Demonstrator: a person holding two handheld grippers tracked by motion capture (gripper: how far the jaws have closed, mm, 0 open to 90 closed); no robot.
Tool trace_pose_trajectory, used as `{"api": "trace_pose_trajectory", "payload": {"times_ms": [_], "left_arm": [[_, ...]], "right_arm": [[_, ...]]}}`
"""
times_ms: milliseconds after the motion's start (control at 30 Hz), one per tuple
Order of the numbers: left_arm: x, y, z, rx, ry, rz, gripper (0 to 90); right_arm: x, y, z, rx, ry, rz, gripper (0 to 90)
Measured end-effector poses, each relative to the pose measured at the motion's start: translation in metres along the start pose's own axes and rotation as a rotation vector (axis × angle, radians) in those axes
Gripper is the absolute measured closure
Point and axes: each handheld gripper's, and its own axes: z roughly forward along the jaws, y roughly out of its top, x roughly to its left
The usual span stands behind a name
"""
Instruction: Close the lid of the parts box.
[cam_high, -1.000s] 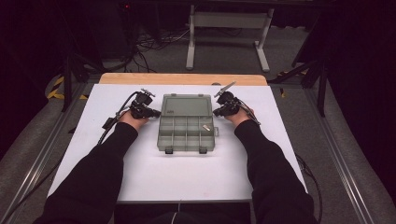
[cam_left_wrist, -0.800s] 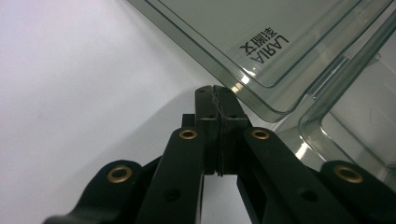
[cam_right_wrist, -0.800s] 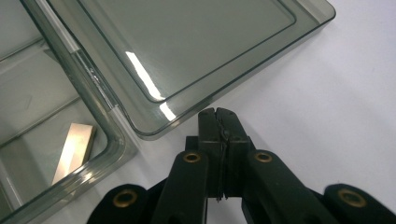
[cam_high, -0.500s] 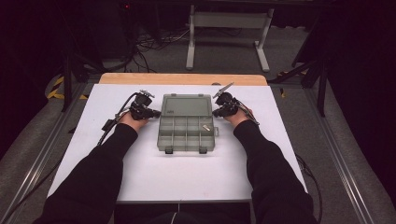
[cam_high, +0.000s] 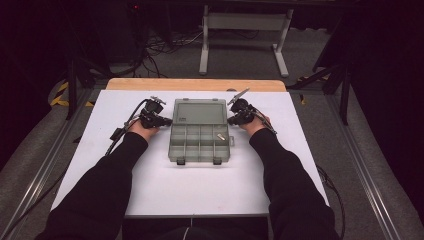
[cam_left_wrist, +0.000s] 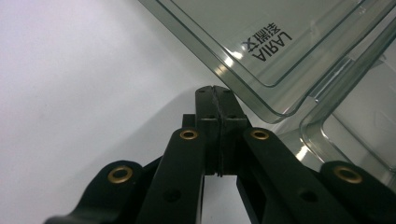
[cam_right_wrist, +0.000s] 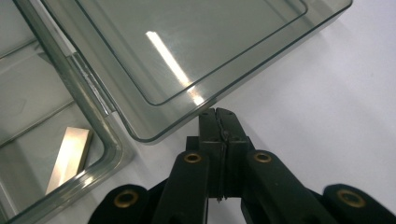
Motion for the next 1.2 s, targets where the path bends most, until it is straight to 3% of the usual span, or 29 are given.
{"api": "trace_pose_trajectory", "payload": {"times_ms": [667, 1200], "left_arm": [[-0.0023, 0.0027, 0.0054, -0.029, 0.008, -0.022, 89.8], [-0.0021, 0.0043, 0.0084, -0.053, 0.019, -0.016, 89.8]], "right_arm": [[-0.0009, 0.0040, 0.0040, -0.014, -0.017, -0.010, 90.0], [-0.0030, 0.0082, 0.0059, -0.012, -0.026, -0.005, 90.0]]}}
